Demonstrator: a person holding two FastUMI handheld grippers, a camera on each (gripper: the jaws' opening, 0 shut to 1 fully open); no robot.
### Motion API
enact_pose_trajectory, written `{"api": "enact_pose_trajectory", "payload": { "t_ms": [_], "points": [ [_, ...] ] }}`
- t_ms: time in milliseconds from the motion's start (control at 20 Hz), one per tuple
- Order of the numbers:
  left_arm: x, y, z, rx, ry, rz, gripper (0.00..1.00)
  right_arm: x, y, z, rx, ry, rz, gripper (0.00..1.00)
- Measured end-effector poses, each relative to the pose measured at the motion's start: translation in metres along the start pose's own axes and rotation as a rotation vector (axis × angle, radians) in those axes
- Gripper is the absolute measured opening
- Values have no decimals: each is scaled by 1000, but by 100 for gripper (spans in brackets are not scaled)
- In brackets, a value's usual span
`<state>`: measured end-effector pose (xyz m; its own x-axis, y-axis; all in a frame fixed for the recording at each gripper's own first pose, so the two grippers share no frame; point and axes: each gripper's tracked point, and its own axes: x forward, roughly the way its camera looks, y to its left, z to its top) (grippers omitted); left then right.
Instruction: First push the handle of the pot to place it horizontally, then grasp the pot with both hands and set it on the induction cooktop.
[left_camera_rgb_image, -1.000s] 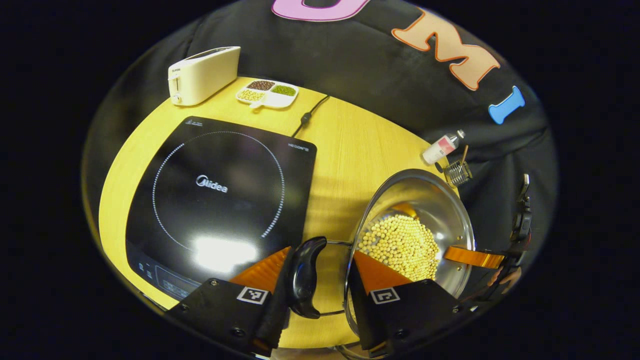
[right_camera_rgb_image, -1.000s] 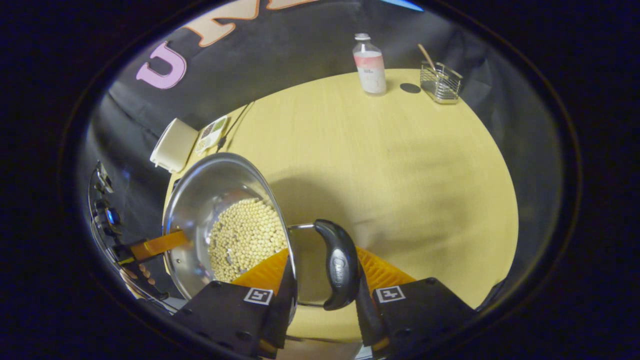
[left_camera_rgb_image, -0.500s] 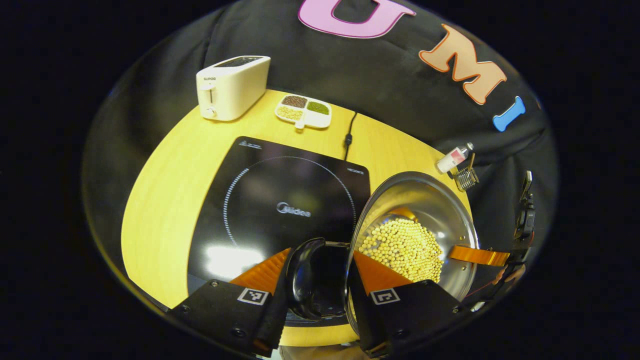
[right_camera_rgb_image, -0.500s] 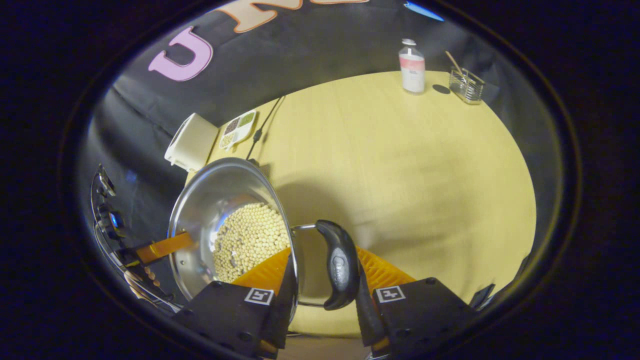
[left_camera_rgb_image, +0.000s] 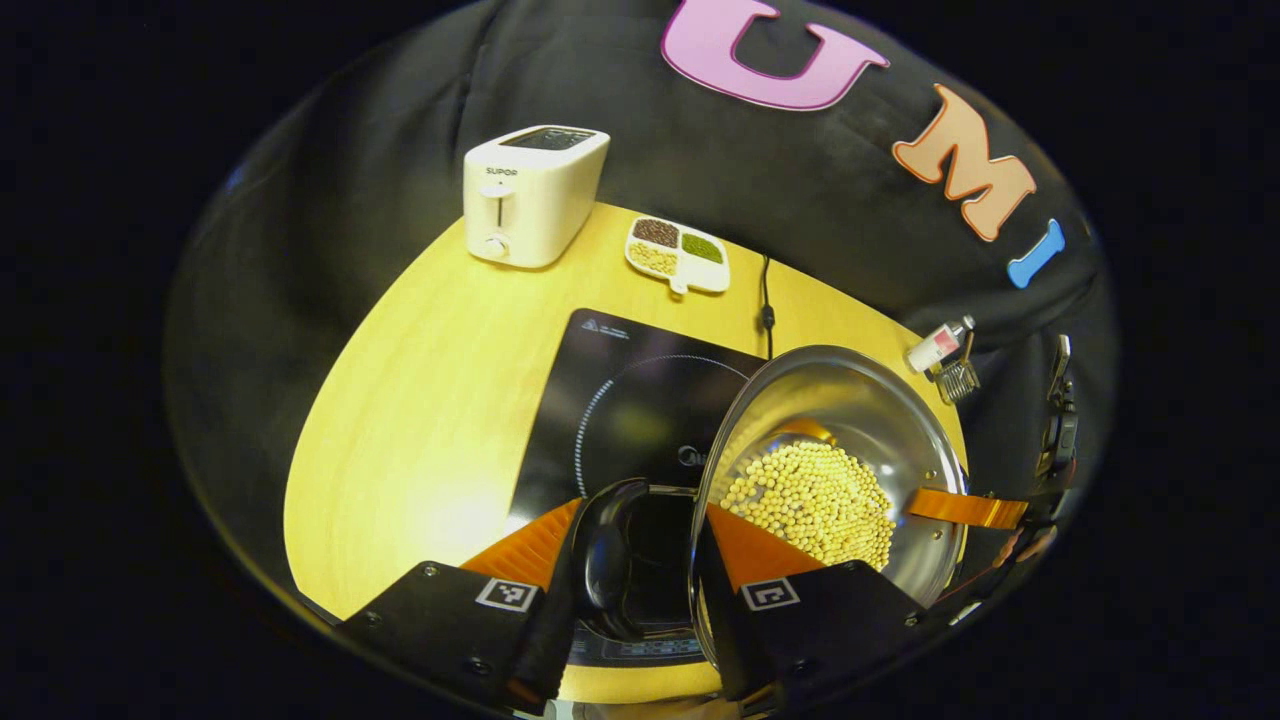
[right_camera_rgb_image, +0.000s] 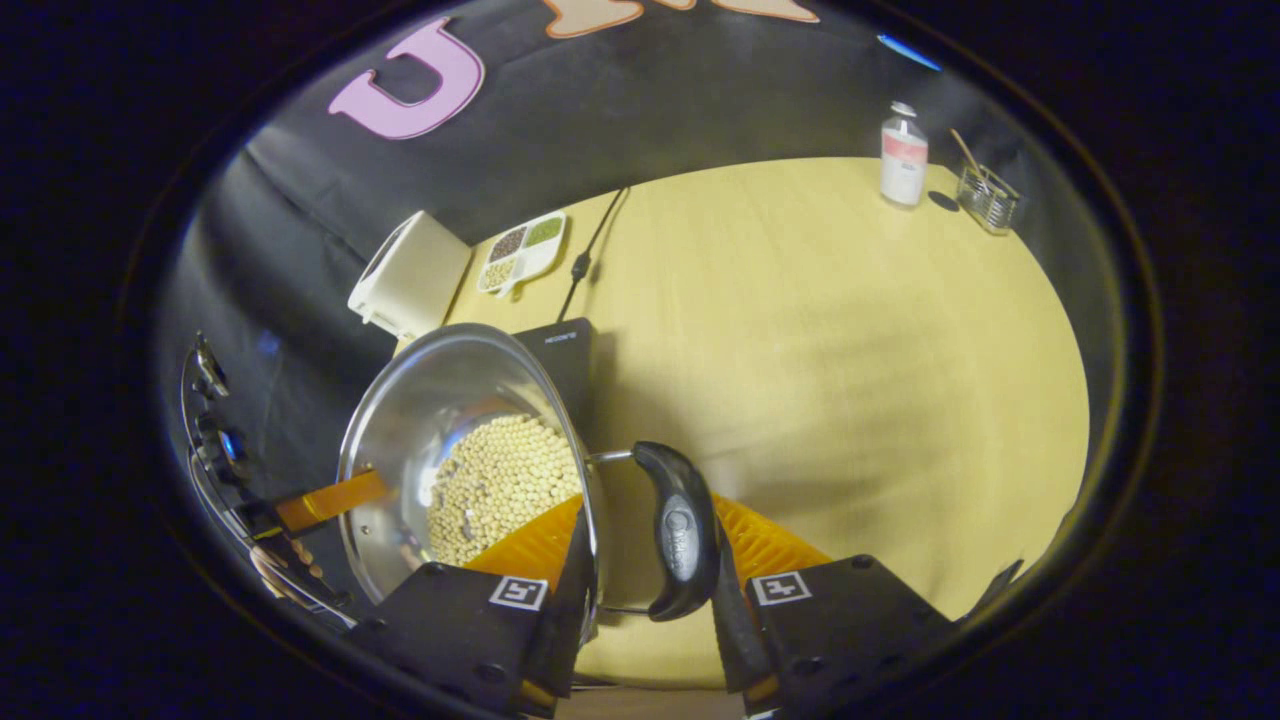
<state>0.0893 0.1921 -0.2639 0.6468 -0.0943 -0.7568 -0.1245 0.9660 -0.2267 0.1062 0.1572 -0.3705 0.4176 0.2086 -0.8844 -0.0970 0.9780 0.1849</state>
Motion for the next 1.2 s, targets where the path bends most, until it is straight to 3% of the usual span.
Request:
{"api": "enact_pose_trajectory", "payload": {
  "t_ms": [50, 100, 650, 800, 850, 900, 1200],
  "points": [
    [3, 8, 6, 3, -17, 10, 59, 5, 7, 1, -7, -2, -2, 59],
    [4, 14, 11, 9, -36, 18, 59, 10, 12, 2, -11, -1, -7, 52],
    [36, 45, 51, 90, -117, 57, 60, 45, 35, 9, 0, -34, -54, 51],
    [41, 46, 53, 118, -111, 53, 59, 49, 37, 12, 14, -32, -53, 59],
    [42, 46, 54, 120, -111, 49, 59, 47, 37, 10, 9, -27, -55, 59],
    [42, 46, 54, 118, -112, 45, 59, 46, 38, 11, 7, -31, -55, 51],
    [47, 52, 42, 52, -91, 18, 60, 46, 41, 14, 10, -40, -48, 52]
  ]
}}
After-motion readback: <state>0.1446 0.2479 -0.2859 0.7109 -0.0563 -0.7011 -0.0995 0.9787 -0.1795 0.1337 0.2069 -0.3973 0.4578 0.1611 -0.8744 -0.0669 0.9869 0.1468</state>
